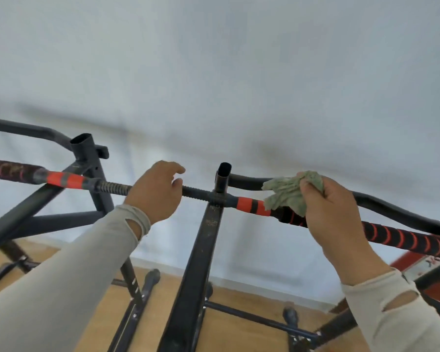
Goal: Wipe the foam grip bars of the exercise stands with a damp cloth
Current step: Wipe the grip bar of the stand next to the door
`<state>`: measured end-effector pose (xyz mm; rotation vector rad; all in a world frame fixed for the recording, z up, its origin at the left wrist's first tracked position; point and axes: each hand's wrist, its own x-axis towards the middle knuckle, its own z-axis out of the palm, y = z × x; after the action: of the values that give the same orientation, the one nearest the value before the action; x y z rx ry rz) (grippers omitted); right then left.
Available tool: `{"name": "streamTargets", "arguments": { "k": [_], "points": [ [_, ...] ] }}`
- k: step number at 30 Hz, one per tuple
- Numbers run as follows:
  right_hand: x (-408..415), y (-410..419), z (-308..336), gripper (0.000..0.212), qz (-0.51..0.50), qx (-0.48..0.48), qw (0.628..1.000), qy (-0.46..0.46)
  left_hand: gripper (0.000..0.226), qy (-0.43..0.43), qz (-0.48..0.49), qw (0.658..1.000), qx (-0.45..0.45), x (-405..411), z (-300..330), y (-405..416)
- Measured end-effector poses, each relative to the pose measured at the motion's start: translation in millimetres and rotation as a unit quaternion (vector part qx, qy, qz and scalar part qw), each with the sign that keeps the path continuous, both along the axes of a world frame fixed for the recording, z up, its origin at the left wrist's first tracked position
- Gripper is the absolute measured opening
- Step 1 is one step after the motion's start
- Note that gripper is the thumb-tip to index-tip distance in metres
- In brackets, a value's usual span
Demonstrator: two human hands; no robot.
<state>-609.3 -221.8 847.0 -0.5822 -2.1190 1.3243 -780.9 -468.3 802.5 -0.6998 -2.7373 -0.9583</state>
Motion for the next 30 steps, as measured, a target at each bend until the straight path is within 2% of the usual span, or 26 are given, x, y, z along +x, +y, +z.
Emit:
{"name": "streamTargets", "arguments": {
  "k": [2,6,9,11,14,16,18,21,24,26,29,30],
  "points": [
    [-12,-5,2,0.023,0.0,0.016,1.0,0.004,0.036,-0.031,-0.034,0.998,-0.05,2,-9,3],
    [-33,-14,2,0.025,0.014,0.079,0.997,-0.009,0.046,0.042,-0.08,0.967,-0.238,-5,-8,20],
    [-42,-19,-2,0.023,0.024,0.134,0.991,-0.014,0.024,0.044,-0.085,0.942,-0.321,-16,5,20],
    [-44,-24,-8,0.021,0.033,0.19,0.981,-0.017,0.015,0.033,-0.107,0.941,-0.32,-19,6,13],
    [-48,-38,-15,0.026,0.064,0.305,0.95,-0.017,0.013,0.045,-0.137,0.943,-0.301,-16,1,2],
    [-54,-52,-24,0.024,0.139,0.391,0.909,-0.043,0.016,0.042,-0.149,0.944,-0.291,-12,-2,-5],
    [-59,-66,-35,0.022,0.221,0.464,0.851,-0.109,0.019,0.045,-0.154,0.945,-0.284,-11,-3,-10],
    [-59,-65,-48,0.057,0.284,0.466,0.816,-0.19,0.025,0.078,-0.14,0.939,-0.304,-14,0,-15],
    [-58,-49,-37,0.069,0.334,0.461,0.79,-0.226,0.027,0.075,-0.131,0.941,-0.302,-16,-1,-20],
    [-63,-44,-26,0.056,0.366,0.426,0.795,-0.229,0.025,0.068,-0.128,0.945,-0.293,-15,-3,-19],
    [-79,-46,-27,0.016,0.37,0.416,0.81,-0.185,0.026,0.05,-0.121,0.952,-0.278,-14,-5,-18],
    [-84,-47,-31,0.017,0.351,0.415,0.82,-0.18,0.026,0.046,-0.12,0.953,-0.276,-14,-5,-18]
  ]
}}
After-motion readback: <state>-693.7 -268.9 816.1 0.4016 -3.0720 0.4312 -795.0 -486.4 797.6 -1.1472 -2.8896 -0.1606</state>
